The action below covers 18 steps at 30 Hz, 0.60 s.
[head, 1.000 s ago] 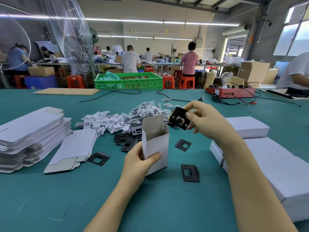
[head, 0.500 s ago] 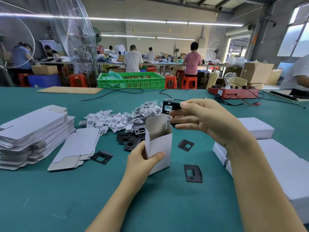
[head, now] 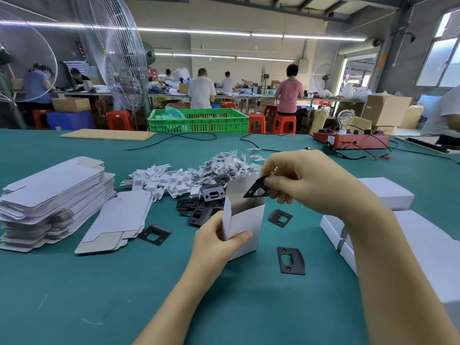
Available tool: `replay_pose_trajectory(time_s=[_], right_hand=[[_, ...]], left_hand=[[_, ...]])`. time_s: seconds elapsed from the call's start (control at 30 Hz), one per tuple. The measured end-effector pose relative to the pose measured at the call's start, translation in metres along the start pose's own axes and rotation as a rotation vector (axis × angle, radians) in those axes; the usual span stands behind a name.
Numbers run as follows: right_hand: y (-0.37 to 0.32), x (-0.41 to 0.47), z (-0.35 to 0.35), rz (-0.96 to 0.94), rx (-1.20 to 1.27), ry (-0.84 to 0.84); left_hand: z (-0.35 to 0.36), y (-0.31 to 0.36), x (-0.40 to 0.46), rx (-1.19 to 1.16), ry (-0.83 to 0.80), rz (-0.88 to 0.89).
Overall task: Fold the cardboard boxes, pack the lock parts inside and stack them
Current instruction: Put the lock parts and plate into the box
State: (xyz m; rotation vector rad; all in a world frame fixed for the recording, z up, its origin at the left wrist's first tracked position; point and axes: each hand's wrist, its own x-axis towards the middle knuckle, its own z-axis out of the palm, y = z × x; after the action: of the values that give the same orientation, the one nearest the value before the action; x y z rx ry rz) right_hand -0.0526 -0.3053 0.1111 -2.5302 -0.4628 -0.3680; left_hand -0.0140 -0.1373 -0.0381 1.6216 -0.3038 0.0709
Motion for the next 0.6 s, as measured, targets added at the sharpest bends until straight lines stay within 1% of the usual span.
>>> replay_pose_trajectory(time_s=[0.23,0.4,0.53,0.6], right_hand=[[-0.006,0.011,0.026,-0.037,-0.145,-0.063],[-0.004,0.013,0.034,-0.028,-0.040,-0.073],[0.006,0.010,0.019,0.017,0.109,0.039],[0.017,0.008,0.010,0.069,0.159,0.116]], left_hand=[[0.000,0.001,-0.002,0.003,-0.042,0.037],[0.000,0.001,0.000,-0.032,-0.016,0.016],[0.000,-0.001,0.002,-0.046,-0.004,-0.004],[0.000,-0.002,0.002,-0.041,-0.001,-0.016]])
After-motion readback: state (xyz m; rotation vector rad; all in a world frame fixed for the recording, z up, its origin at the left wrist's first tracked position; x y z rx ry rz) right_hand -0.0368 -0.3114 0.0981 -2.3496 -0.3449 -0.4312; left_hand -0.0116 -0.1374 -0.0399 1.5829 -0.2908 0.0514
